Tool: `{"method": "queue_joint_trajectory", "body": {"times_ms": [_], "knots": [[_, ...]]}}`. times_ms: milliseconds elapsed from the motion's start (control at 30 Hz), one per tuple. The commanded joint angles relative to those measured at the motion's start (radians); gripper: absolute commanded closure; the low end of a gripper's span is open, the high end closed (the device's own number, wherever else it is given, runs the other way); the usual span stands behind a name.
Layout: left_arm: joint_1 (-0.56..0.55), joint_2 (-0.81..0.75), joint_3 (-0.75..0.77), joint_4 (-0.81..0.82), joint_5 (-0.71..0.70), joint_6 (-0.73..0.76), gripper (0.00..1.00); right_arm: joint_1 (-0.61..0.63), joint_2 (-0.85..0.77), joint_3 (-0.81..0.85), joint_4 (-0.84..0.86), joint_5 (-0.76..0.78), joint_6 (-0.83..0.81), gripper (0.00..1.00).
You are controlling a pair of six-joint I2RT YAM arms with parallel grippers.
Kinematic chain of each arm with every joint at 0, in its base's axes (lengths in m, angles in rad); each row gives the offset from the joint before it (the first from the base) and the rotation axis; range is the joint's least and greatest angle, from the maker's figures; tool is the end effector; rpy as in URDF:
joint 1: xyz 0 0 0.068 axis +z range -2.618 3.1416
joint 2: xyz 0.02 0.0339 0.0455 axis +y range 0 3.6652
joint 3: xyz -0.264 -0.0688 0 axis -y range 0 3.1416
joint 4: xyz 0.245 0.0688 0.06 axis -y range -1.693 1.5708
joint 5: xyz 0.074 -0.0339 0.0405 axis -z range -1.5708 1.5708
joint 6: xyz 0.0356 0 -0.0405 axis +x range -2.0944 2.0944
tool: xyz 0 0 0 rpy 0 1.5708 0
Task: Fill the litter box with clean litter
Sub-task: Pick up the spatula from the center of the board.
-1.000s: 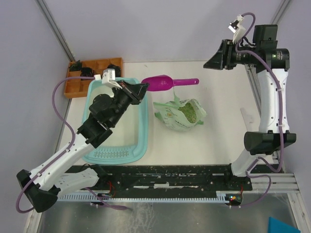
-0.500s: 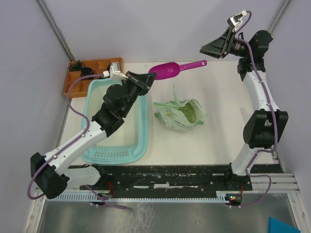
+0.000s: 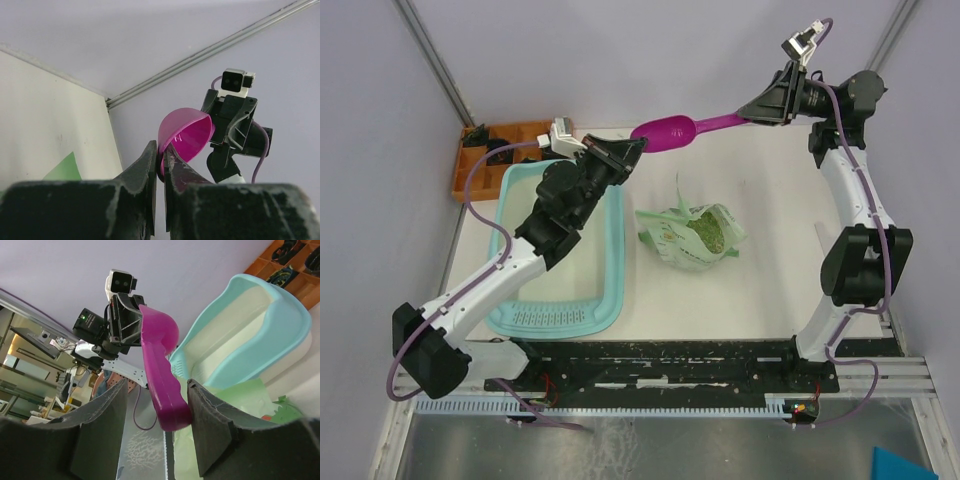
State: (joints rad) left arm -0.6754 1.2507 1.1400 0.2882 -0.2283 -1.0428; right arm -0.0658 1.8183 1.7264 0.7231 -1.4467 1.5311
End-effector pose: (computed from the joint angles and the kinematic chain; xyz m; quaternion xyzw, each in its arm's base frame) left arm 0.2345 -0.1775 0.4158 -0.2023 0.6108 -0.5293 0.5530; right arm 0.3989 0.0091 0.4530 -0.1688 0.6595 0.6698 0.2965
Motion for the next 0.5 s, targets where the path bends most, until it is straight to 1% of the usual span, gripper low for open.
{"method": "queue_joint_trajectory", "body": {"times_ms": [0,100,467], "knots": [[0.004,0.006,0.045,0.057,0.039,-0.043,0.97,-0.004,-0.07,0.012,-0.022,-0.027,-0.061,0.41],[0.004,0.013,0.048,0.053,0.052,-0.044,0.97,-0.003,-0.073,0.017,-0.087,-0.029,-0.116,0.41],[0.004,0.051,0.063,0.081,0.056,-0.055,0.97,-0.003,-0.105,-0.035,-0.082,-0.069,-0.122,0.43]]}}
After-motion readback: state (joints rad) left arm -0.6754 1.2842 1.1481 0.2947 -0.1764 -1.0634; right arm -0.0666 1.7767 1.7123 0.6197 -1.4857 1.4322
